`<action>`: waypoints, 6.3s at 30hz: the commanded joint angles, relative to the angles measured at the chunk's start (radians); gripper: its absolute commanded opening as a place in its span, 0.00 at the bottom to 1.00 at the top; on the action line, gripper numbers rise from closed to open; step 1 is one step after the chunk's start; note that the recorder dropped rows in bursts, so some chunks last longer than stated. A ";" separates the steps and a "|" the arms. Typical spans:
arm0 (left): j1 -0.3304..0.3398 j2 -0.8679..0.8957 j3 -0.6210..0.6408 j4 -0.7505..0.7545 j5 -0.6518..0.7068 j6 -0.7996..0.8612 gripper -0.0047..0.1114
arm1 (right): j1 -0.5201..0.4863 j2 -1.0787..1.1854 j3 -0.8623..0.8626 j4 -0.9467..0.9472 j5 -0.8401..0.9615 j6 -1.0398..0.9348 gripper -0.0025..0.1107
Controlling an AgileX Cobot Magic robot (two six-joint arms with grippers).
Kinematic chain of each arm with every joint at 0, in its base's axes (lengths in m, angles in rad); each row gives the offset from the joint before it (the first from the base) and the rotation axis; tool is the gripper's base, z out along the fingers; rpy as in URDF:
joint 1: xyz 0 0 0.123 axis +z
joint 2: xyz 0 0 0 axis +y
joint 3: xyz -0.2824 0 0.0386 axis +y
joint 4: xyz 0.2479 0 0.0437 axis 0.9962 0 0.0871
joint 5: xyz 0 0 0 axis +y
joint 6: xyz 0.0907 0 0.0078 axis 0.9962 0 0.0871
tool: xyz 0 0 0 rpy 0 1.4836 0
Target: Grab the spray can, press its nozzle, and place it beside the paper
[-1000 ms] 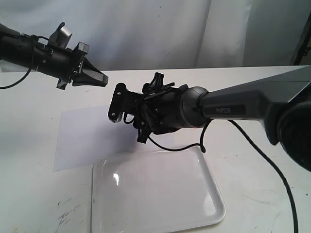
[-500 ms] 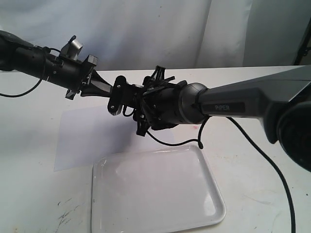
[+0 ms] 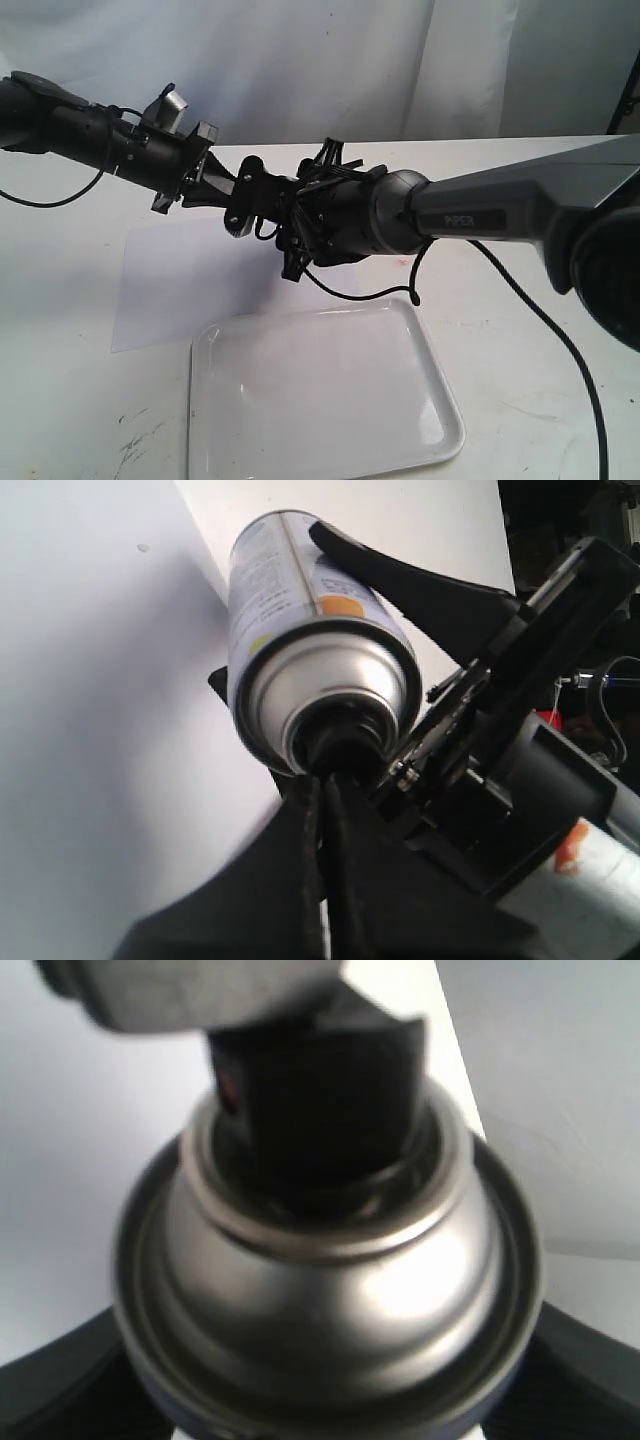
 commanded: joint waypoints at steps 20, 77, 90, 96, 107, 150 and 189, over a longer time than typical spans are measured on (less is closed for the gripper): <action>0.022 -0.071 0.001 0.129 -0.075 -0.022 0.04 | -0.011 -0.043 -0.014 0.021 -0.011 -0.014 0.02; -0.062 -1.621 1.211 0.167 -0.982 0.081 0.04 | -0.144 -0.585 0.745 0.784 -0.780 0.048 0.02; -0.062 -1.621 1.211 0.167 -0.955 0.081 0.04 | -0.073 -0.583 0.817 0.759 -0.754 -0.083 0.02; -0.062 -1.621 1.211 0.167 -0.940 0.081 0.04 | -0.073 -0.563 0.817 0.763 -0.730 -0.099 0.02; -0.062 -1.621 1.211 0.167 -0.926 0.083 0.04 | -0.073 -0.547 0.817 0.770 -0.725 -0.125 0.02; -0.062 -1.621 1.211 0.193 -0.920 0.087 0.04 | -0.072 -1.099 0.747 0.852 -0.341 -0.029 0.06; -0.058 -1.819 1.211 0.411 -1.141 0.077 0.04 | -0.299 -1.903 1.000 0.038 -0.215 0.625 0.02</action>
